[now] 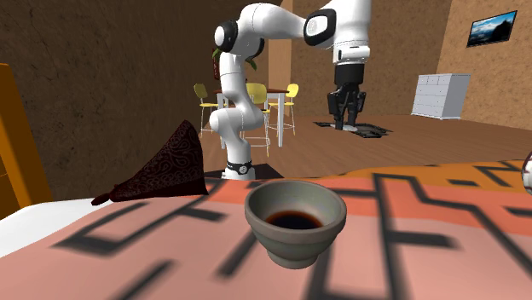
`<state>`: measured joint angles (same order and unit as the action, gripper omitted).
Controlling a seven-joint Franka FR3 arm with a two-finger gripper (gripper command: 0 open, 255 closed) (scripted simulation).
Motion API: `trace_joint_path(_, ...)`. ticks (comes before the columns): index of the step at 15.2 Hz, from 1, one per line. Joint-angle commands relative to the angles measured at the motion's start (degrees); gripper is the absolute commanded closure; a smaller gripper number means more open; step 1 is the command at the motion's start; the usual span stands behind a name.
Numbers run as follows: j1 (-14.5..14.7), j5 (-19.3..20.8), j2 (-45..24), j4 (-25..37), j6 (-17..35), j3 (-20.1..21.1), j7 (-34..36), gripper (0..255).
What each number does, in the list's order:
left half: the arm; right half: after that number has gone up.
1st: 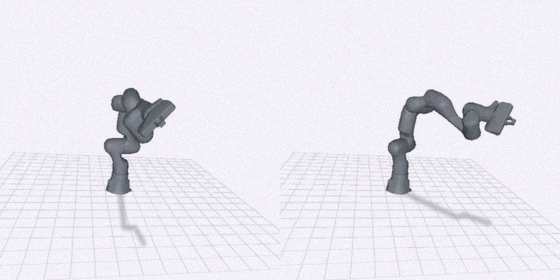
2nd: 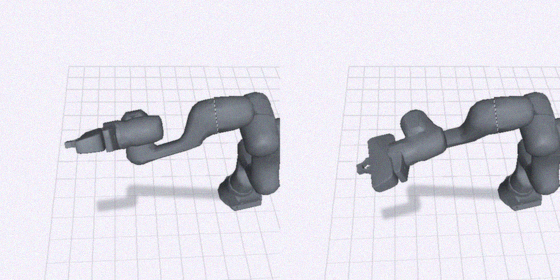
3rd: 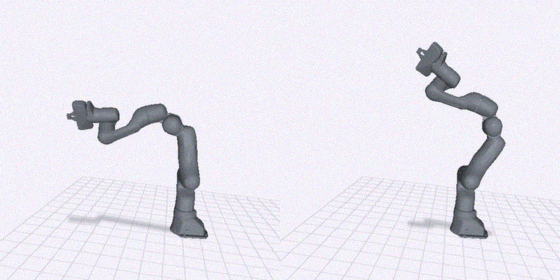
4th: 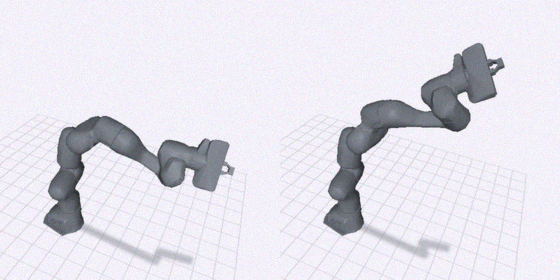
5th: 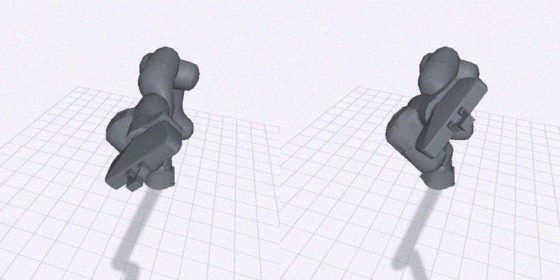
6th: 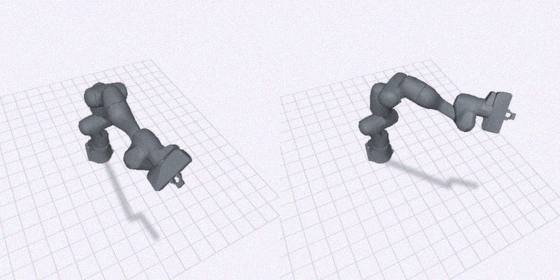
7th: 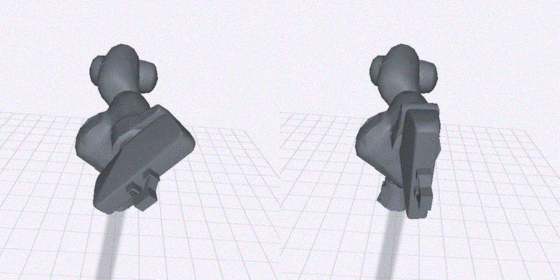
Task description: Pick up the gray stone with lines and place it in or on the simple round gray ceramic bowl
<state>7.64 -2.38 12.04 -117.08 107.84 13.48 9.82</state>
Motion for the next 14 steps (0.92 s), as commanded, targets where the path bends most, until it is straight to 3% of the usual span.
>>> trace_joint_path(1, -0.9, 0.4, -0.9, 1.2, -0.4, -1.3, -2.0, 255)
trace_joint_path(14, -8.1, 2.3, -13.8, 16.2, -2.7, -9.6, -16.9, 255)
